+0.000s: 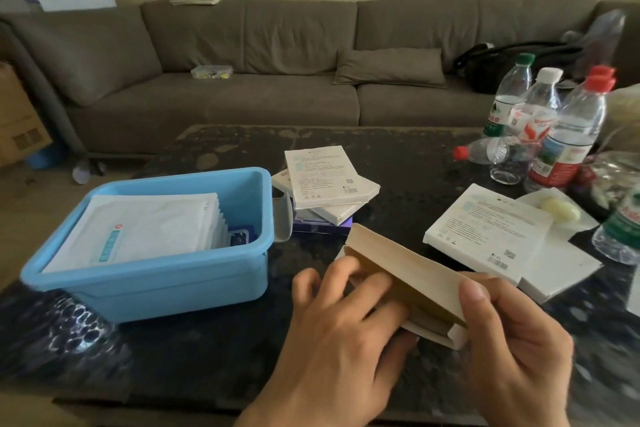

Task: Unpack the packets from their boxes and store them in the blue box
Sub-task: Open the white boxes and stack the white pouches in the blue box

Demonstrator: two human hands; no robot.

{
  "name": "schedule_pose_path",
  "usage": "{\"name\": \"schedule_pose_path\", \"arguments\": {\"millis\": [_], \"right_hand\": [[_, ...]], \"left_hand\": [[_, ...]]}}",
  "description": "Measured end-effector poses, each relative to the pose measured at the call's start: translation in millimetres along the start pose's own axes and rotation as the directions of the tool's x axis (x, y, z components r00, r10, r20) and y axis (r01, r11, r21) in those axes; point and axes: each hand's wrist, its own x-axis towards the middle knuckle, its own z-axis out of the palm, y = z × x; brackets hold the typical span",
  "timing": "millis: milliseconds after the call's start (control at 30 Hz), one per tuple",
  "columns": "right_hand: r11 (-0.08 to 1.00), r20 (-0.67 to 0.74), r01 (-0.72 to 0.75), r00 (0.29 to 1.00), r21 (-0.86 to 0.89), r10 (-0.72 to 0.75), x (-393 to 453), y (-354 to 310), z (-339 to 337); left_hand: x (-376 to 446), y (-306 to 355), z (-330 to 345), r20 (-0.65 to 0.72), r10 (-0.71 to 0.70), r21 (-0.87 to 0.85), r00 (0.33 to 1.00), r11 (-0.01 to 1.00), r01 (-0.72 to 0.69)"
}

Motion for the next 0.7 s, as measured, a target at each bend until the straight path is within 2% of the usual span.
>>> {"name": "schedule_pose_path", "arguments": {"millis": [133,300,433,567,700], "right_hand": [[0.999,0.001,0.03,1.0,-0.023,-0.03,-4.4,-0.5,1.7],[0.993,0.032,0.095,0.995,-0.065,-0.093,-9.2,-4.3,3.2],[0.988,0.059,0.14,0.989,-0.071,-0.136,-12.9,-7.2,3.5],[0.984,0.062,0.173,0.984,-0.05,-0.169,-14.2,-5.4,-0.7],[0.917,0.26,0.301,0.937,-0.261,-0.234,-24.6,12.7,1.4]], "left_hand": [[-2.4,-2.8,2.6,-0.155,0.043,0.004,0.987,0.999,-0.043],[-14.1,-10.5,3.1,-0.37,0.096,0.05,0.924,0.995,-0.083],[-30.7,-25.4,-8.7,-0.446,0.16,0.074,0.881,0.987,-0.141],[-53.4,-39.6,-23.3,-0.522,0.155,0.114,0.839,0.987,-0.112],[-68.7,-53.6,-41.4,-0.651,0.087,0.044,0.754,0.996,-0.077]]}}
